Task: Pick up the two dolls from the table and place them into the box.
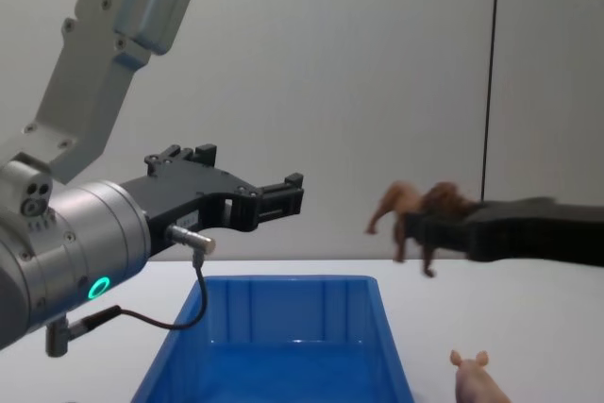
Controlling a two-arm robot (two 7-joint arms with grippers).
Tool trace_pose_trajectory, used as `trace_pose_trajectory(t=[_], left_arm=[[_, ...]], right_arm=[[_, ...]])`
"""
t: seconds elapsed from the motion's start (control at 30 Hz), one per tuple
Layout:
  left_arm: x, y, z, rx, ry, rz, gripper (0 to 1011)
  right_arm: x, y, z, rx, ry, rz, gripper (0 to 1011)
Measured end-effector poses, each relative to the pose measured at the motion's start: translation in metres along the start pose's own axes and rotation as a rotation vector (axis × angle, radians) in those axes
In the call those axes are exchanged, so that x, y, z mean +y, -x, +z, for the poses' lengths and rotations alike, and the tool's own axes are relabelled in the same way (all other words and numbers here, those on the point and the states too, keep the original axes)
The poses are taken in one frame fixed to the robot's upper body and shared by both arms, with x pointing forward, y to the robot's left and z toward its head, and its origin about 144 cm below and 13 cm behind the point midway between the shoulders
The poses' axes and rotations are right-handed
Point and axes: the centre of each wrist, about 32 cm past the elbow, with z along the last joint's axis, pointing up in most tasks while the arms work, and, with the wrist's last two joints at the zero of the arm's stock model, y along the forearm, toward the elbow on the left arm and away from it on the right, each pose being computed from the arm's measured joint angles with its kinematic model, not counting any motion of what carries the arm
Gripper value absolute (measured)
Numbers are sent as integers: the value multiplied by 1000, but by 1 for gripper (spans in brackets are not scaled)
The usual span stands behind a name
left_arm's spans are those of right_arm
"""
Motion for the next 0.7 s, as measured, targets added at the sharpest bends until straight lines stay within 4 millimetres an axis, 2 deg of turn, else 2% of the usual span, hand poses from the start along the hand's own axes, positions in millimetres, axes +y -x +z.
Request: trace_pose_trajectory(t=[0.13,0.2,0.3,0.33,0.4,0.7], left_arm=[[0,0,0,0,0,0,1002],[0,0,0,0,0,0,1002],[0,0,0,0,0,0,1002],[0,0,0,0,0,0,1002],[0,0,0,0,0,0,1002],[0,0,0,0,0,0,1002]], right_arm=[[10,5,-2,18,15,38,439],[14,7,-3,26,22,56,484],[19,10,-4,34,27,74,580],[21,11,-5,38,29,83,580],[24,12,-6,43,32,93,675],[24,8,-8,60,32,92,931]])
